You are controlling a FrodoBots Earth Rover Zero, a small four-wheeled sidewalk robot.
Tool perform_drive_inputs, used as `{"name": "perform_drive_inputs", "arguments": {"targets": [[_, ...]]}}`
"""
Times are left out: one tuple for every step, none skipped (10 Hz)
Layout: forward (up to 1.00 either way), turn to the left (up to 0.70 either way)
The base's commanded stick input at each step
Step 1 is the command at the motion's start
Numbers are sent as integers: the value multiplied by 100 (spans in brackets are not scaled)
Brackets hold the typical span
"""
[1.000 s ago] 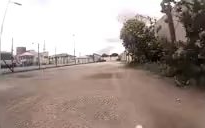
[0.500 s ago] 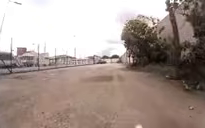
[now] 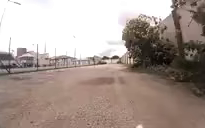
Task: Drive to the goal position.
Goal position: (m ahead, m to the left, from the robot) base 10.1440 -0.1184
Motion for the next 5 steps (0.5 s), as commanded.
{"name": "perform_drive_inputs", "arguments": {"targets": [[50, -1], [50, -1], [50, -1], [50, -1], [50, -1]]}}
